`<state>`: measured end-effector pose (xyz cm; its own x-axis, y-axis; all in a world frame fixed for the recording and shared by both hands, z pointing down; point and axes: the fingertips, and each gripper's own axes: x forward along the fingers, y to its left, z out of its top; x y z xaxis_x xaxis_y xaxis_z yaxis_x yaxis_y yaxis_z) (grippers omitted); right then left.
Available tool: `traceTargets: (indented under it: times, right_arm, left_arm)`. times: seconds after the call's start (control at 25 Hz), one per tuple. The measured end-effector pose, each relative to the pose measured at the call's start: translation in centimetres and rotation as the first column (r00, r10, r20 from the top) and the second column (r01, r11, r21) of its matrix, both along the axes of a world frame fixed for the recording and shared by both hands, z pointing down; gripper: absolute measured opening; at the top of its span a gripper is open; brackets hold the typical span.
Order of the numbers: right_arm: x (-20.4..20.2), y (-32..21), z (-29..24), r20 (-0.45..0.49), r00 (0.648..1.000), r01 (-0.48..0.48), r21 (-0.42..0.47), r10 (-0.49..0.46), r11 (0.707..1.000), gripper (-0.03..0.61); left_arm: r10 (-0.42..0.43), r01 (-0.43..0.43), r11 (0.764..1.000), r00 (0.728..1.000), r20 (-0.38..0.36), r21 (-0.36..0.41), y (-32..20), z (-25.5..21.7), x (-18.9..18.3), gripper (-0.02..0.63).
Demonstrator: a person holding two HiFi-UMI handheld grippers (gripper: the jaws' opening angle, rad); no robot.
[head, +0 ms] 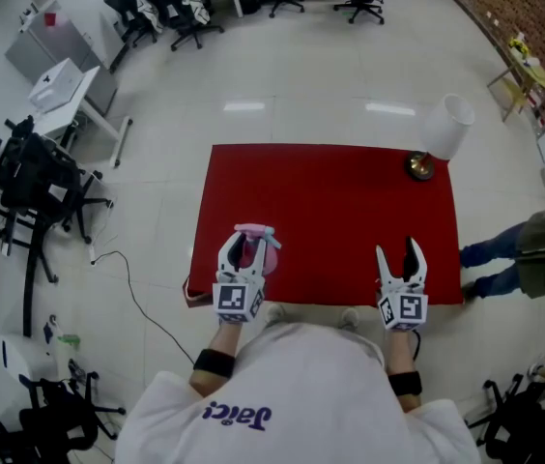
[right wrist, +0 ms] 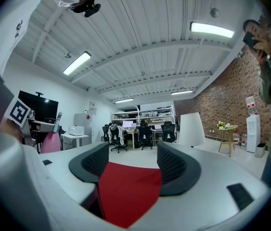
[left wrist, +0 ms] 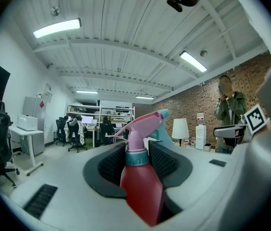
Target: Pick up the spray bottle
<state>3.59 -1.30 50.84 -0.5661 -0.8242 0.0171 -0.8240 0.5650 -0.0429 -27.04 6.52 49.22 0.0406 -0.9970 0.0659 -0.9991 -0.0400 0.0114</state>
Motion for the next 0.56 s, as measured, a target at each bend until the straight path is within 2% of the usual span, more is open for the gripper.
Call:
traceTargets:
  times: [0.56]
  right_arm:
    - [-0.34,-0.57,0.33,-0.018,1.0,0.006,-0.012,-0.006,1.0,0.319]
  left_arm:
    - [-0.024,0.024,1.0,1.0,0.001,-0.007,-0.03,-0.27,-0.48,0.152]
